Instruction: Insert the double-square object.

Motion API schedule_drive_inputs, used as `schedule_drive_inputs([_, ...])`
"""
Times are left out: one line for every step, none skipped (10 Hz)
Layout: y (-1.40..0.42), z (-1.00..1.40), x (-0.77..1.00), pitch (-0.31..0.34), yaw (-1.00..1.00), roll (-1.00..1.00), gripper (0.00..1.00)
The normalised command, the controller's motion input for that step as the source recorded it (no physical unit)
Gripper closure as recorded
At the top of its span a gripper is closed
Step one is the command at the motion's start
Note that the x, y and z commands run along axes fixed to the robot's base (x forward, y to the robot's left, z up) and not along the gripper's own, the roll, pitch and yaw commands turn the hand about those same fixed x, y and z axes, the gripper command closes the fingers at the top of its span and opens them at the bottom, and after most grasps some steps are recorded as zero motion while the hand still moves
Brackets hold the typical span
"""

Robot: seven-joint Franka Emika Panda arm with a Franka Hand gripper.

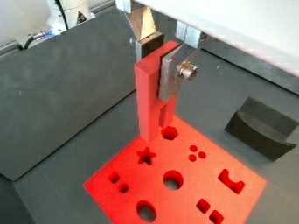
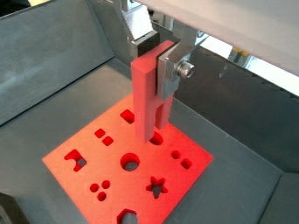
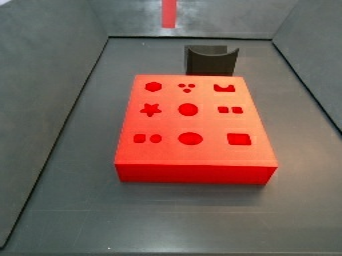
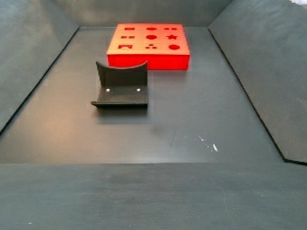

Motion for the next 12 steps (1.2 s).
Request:
schedule_drive_inputs([0.0,-0.66,0.25,0.0,-0.2,0.04,1.0])
schedule_drive_inputs([0.0,-0.79,0.03,-0.111,-0.19,0.04,1.0])
schedule_drive_inputs([0.0,-0.88,0.0,-0.123,-0.19,0.09,1.0])
schedule_drive_inputs([0.0,-0.86,0.0,-0.134,-0.19,0.07,1.0])
schedule_drive_inputs([0.0,-0.76,0.07,-0.139,-0.25,0.03,1.0])
schedule_drive_inputs([0.0,-0.56,0.28,-0.087,-0.45,0.03,1.0])
schedule_drive_inputs([0.0,-0.47,0.4,-0.079,-0.63,-0.01,1.0])
schedule_drive_inputs([0.0,-0.53,0.4,-0.089,-0.71,0.0,1.0])
schedule_drive_inputs([0.0,-0.62,0.39,-0.076,-0.73,0.02,1.0])
schedule_drive_inputs([0.0,-0.58,0.35,-0.04,-0.78,0.02,1.0])
schedule_drive_inputs([0.0,-0.51,0.32,-0.007,-0.82,0.0,1.0])
schedule_drive_inputs([0.01,-0.48,0.3,0.0,-0.85,0.01,1.0])
